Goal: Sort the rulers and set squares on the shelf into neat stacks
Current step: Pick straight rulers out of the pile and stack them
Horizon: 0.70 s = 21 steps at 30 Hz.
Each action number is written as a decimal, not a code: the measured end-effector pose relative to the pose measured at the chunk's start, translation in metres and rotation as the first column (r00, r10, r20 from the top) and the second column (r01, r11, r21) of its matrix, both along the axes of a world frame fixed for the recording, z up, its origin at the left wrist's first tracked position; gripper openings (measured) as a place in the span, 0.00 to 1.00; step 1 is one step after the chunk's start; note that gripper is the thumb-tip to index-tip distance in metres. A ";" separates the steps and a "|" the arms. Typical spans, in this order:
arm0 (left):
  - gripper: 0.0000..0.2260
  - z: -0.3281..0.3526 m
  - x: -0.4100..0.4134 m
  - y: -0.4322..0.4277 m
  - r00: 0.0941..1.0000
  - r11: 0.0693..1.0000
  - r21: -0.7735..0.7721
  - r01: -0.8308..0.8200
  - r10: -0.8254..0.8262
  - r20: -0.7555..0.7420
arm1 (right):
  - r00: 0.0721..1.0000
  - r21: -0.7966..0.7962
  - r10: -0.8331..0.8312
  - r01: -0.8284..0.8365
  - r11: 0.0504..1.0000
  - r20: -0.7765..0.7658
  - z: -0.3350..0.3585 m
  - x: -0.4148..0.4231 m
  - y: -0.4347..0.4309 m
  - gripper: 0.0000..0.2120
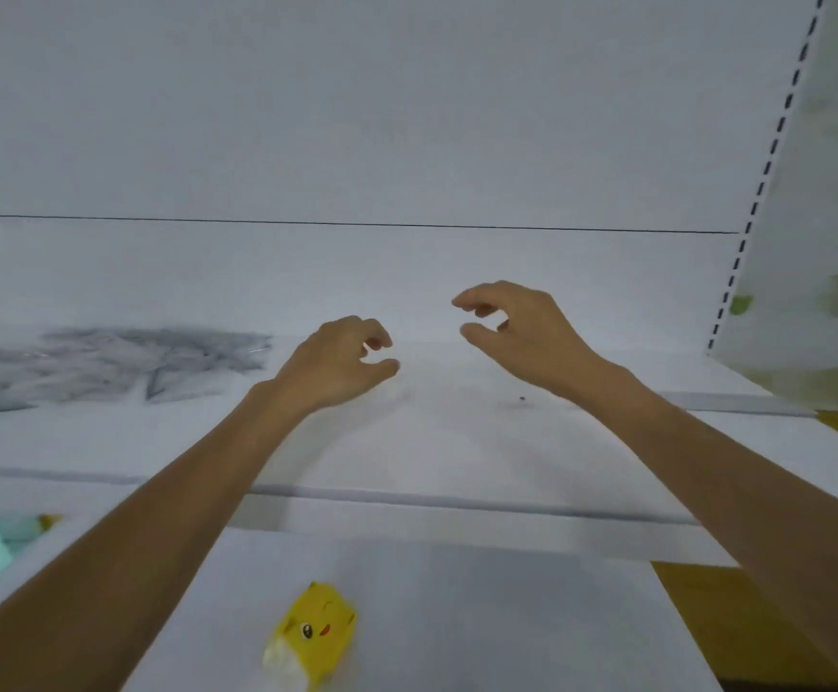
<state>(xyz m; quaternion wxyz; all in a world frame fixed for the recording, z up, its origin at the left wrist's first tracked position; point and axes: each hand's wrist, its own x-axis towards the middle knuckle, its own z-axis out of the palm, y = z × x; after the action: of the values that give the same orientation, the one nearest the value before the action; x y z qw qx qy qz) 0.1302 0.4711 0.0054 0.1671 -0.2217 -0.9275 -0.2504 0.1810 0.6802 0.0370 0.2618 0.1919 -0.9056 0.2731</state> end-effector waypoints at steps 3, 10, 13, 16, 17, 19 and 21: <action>0.11 0.011 0.023 -0.081 0.990 0.992 0.038 -0.119 0.121 -0.067 | 0.990 -0.056 0.129 -0.132 0.990 -0.047 0.026 -0.024 -0.077 0.13; 0.12 0.020 0.070 -0.253 0.939 0.940 0.058 -0.336 0.339 -0.062 | 0.950 0.004 0.313 -0.313 0.950 -0.011 0.037 -0.046 -0.262 0.14; 0.12 0.017 0.082 -0.307 0.930 0.931 0.058 -0.360 0.363 -0.051 | 0.942 0.030 0.335 -0.335 0.942 0.021 0.033 -0.048 -0.315 0.15; 0.11 0.008 0.090 -0.349 0.933 0.934 0.065 -0.352 0.356 -0.056 | 0.939 0.016 0.341 -0.342 0.940 0.037 0.025 -0.052 -0.355 0.15; 0.12 0.003 0.092 -0.360 0.934 0.935 0.067 -0.347 0.351 -0.058 | 0.940 0.012 0.339 -0.340 0.940 0.039 0.021 -0.053 -0.367 0.15; 0.12 -0.006 0.093 -0.380 0.940 0.940 0.069 -0.333 0.337 -0.055 | 0.943 -0.006 0.329 -0.329 0.944 0.051 0.012 -0.055 -0.385 0.15; 0.12 -0.014 0.090 -0.397 0.945 0.943 0.072 -0.324 0.326 -0.030 | 0.946 0.000 0.311 -0.312 0.950 0.093 0.003 -0.059 -0.400 0.15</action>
<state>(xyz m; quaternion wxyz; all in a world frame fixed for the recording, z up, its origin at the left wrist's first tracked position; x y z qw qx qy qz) 0.2203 0.0745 -0.0083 0.2326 -0.0652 -0.9389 -0.2453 0.1220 0.2805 0.0398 0.1721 0.3217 -0.8770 0.3128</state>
